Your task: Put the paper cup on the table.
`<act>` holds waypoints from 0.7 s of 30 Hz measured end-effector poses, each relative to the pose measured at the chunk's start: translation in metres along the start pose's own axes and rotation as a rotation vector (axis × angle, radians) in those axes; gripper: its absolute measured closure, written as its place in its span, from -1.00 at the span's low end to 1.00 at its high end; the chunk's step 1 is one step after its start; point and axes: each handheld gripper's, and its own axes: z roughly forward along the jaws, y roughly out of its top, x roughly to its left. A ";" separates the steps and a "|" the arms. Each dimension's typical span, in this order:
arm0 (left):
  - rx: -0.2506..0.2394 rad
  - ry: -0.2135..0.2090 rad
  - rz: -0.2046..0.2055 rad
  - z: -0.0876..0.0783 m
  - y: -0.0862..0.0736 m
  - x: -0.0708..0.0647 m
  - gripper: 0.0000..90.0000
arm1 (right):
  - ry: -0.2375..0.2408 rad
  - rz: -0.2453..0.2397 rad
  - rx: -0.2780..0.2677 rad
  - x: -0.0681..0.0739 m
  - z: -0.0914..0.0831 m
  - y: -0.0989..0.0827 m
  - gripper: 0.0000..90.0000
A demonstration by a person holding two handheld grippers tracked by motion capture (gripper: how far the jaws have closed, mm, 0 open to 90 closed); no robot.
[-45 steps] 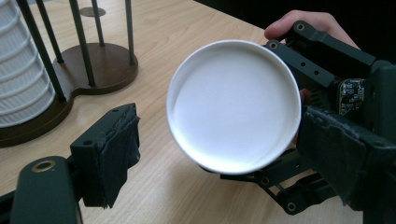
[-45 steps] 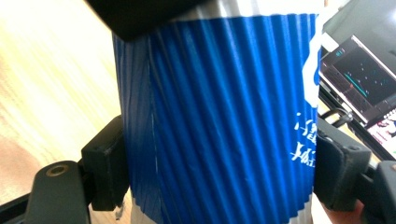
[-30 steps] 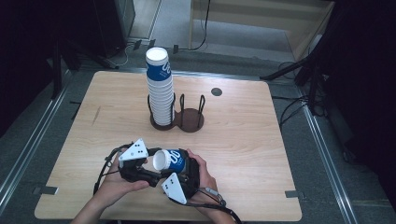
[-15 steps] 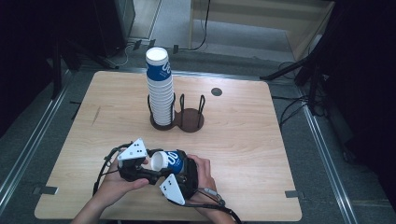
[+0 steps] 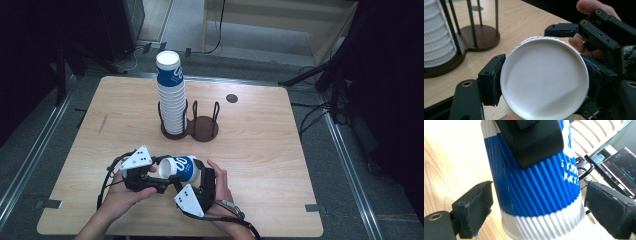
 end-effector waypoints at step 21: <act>-0.102 0.126 -0.107 -0.018 0.000 0.021 -0.38 | -0.025 0.024 -0.034 -0.007 -0.004 0.005 -0.84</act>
